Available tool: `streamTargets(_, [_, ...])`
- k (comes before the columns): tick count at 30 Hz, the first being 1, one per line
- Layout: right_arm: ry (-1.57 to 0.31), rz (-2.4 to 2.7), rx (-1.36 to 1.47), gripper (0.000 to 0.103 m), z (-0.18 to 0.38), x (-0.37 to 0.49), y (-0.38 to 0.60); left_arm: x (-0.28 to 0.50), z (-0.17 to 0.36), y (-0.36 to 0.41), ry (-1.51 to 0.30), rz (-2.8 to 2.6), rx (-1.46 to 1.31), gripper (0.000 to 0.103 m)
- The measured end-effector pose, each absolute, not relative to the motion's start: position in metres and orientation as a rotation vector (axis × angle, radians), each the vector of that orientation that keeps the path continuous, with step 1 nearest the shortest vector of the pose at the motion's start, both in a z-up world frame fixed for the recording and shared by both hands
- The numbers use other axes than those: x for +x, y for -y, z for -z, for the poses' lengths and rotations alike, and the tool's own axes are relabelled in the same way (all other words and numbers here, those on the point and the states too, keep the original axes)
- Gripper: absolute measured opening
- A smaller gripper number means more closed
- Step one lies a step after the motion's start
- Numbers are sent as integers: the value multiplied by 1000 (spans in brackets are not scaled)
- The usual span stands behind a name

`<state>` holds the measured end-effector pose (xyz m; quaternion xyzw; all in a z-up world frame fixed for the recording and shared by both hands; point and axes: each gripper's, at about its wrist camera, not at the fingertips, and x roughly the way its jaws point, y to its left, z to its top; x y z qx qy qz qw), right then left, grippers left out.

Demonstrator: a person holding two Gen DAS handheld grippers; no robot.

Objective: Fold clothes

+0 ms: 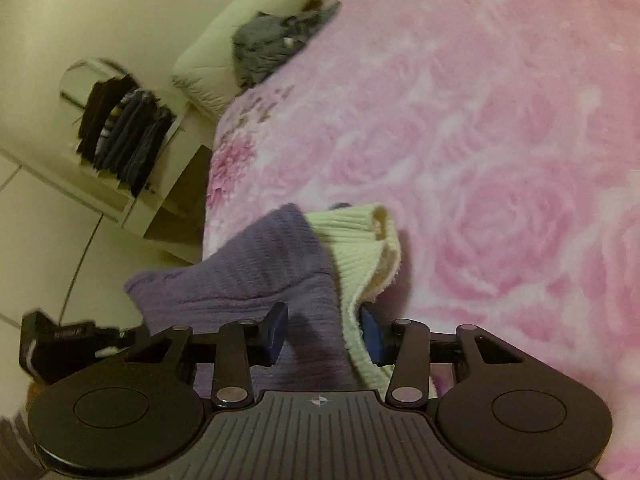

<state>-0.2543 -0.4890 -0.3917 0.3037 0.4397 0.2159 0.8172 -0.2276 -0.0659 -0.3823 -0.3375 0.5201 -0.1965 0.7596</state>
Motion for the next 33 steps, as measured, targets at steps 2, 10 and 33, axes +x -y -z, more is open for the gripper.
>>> streamTargets(2, [-929, -466, 618, 45, 385, -262, 486, -229, 382, 66, -1127, 434, -737, 20])
streamTargets(10, [-929, -466, 603, 45, 385, -249, 482, -223, 388, 66, -1125, 453, -731, 19])
streamTargets(33, [-926, -625, 351, 71, 395, -194, 460, -212, 403, 59, -1132, 468, -803, 23])
